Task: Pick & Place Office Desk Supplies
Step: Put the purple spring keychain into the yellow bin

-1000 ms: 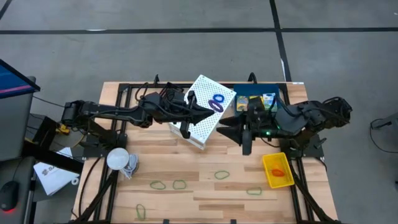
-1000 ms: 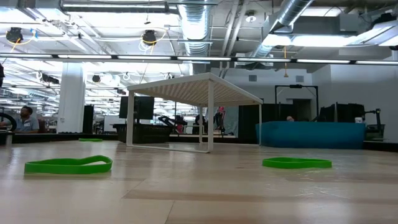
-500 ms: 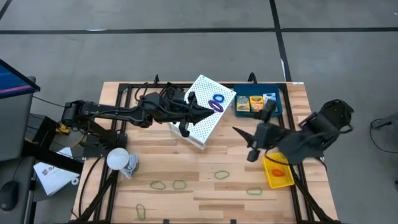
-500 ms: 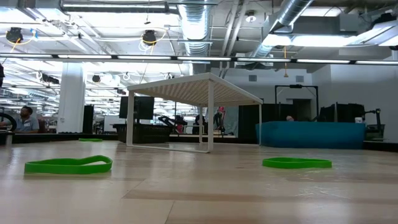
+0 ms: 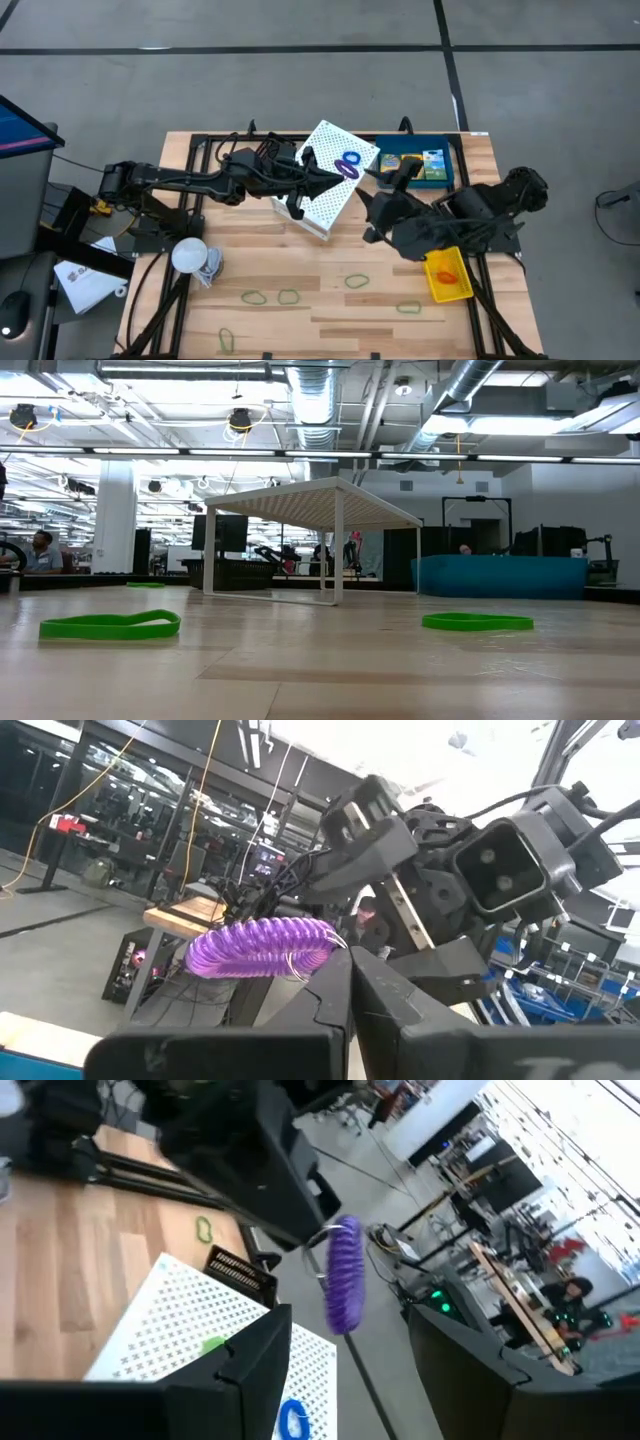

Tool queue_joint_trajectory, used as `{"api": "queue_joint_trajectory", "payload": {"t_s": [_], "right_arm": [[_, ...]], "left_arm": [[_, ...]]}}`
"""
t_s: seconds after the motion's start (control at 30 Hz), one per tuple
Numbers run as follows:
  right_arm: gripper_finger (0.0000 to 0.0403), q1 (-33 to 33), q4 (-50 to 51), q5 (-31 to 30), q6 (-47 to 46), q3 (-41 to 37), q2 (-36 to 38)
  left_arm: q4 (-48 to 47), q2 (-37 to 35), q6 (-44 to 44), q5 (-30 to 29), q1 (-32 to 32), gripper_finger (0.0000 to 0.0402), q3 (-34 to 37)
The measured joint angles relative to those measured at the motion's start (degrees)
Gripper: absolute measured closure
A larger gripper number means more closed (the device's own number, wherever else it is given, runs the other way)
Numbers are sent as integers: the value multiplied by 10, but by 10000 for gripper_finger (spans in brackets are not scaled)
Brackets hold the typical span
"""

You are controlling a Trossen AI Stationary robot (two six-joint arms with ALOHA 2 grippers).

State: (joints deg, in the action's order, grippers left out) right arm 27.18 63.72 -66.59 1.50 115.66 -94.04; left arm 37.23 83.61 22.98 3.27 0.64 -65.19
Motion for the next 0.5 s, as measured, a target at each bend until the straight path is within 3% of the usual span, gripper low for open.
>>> {"api": "queue_joint_trajectory", "payload": {"t_s": [0.5], "right_arm": [[205, -35, -30, 53, 1, 0, 0]], "left_arm": [[0, 0, 0, 0, 0, 401, 0]]}}
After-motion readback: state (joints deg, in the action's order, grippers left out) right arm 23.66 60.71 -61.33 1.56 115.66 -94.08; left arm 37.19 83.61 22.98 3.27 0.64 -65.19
